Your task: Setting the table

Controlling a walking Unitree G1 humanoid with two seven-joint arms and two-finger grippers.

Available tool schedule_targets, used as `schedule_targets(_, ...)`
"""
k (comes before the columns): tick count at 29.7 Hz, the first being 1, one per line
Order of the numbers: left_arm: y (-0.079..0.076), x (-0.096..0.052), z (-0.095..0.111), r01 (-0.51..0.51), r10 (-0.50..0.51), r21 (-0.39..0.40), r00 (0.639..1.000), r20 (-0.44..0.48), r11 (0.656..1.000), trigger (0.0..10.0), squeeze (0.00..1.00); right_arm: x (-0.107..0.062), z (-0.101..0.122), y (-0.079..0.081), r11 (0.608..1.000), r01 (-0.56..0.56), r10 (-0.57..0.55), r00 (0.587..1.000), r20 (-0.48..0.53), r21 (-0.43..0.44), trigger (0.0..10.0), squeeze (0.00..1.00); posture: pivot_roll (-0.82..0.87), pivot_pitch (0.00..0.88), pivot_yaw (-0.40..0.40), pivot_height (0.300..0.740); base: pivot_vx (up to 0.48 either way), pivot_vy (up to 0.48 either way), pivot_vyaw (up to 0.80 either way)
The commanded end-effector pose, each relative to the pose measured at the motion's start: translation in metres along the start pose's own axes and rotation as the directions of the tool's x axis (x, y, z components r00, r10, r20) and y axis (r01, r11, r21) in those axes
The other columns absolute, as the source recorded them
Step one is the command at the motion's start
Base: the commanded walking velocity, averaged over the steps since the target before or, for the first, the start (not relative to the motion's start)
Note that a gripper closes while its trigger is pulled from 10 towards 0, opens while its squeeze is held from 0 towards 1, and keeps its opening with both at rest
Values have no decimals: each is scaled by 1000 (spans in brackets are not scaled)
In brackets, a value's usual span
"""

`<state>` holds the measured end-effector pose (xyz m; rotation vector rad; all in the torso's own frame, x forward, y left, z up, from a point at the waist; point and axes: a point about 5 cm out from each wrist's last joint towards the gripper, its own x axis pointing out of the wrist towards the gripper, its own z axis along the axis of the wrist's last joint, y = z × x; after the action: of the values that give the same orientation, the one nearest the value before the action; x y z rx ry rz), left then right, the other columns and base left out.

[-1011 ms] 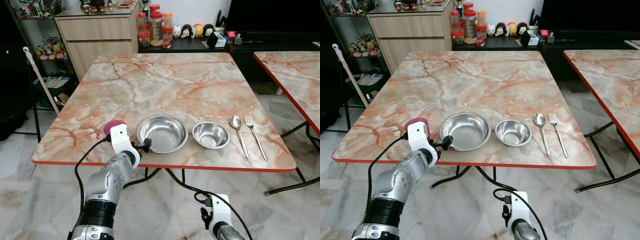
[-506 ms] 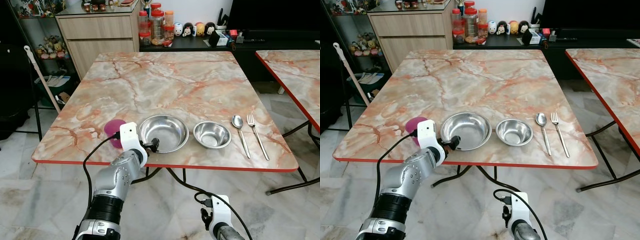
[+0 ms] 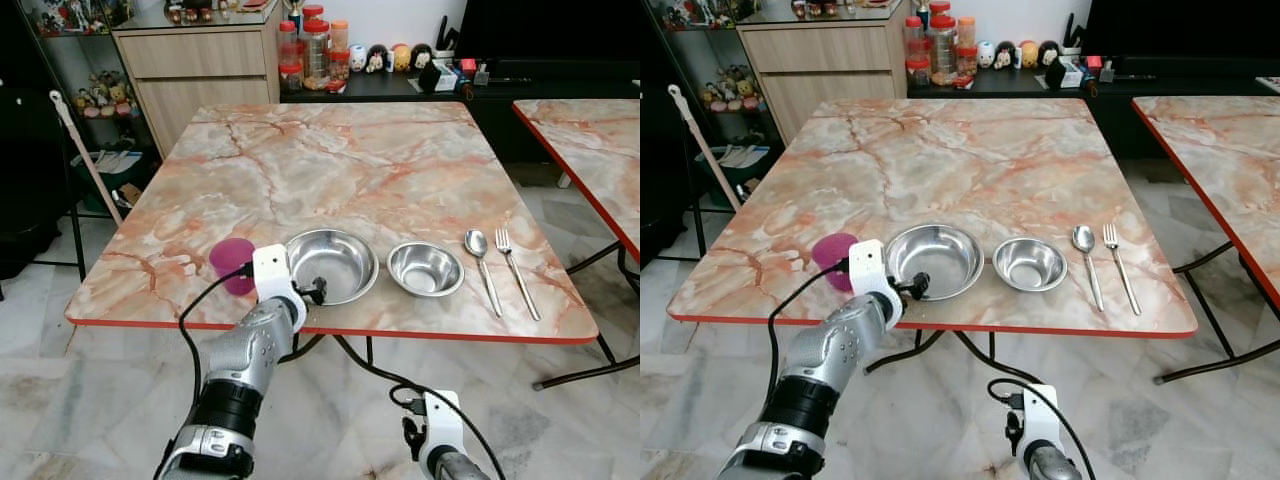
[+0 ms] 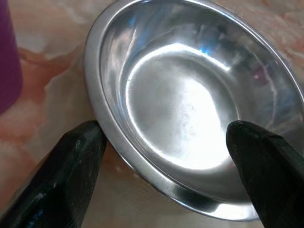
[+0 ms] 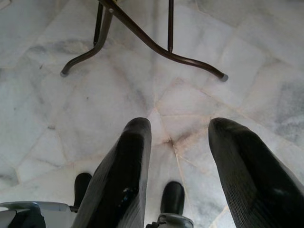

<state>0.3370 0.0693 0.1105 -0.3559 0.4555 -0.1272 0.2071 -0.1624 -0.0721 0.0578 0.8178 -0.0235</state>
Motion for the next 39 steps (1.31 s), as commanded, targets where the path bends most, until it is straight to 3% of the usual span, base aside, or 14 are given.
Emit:
schedule_targets(1, -1, 2, 2, -28, 28, 14, 1000, 9, 1000, 10000, 0, 0, -1, 0, 1000, 8, -8, 1000, 6, 18, 10000, 0, 90, 0, 35, 740, 0, 0, 0)
schedule_targets(2, 0, 3, 2, -38, 38, 19, 999, 16, 999, 10000, 0, 0, -1, 0, 1000, 8, -8, 1000, 6, 19, 10000, 0, 90, 0, 35, 740, 0, 0, 0)
schedule_targets(3, 1, 3, 2, -44, 44, 14, 999, 16, 999, 8627, 0, 0, -1, 0, 1000, 7, -8, 1000, 5, 19, 10000, 0, 90, 0, 36, 740, 0, 0, 0)
schedule_targets(4, 2, 3, 1, -49, 49, 8, 999, 14, 999, 3294, 0, -1, -1, 0, 1000, 6, -6, 1000, 4, 17, 10000, 0, 89, 0, 36, 740, 0, 0, 0)
schedule_targets(5, 2, 3, 1, -50, 50, 7, 999, 13, 999, 0, 0, -1, -1, 0, 1000, 6, -6, 1000, 3, 17, 10000, 0, 89, 0, 36, 740, 0, 0, 0)
schedule_targets(19, 2, 4, -1, -57, 57, 26, 998, 14, 998, 0, 0, -1, -3, 2, 1000, -1, 1, 1000, -5, 16, 10000, 0, 92, 0, 42, 740, 0, 0, 0)
schedule_targets(39, 14, 0, 21, -74, 84, -92, 991, 108, 993, 0, 0, 1, 0, 7, 1000, -17, 17, 1000, -2, 14, 10000, 0, 107, 0, 42, 740, 0, 0, 0)
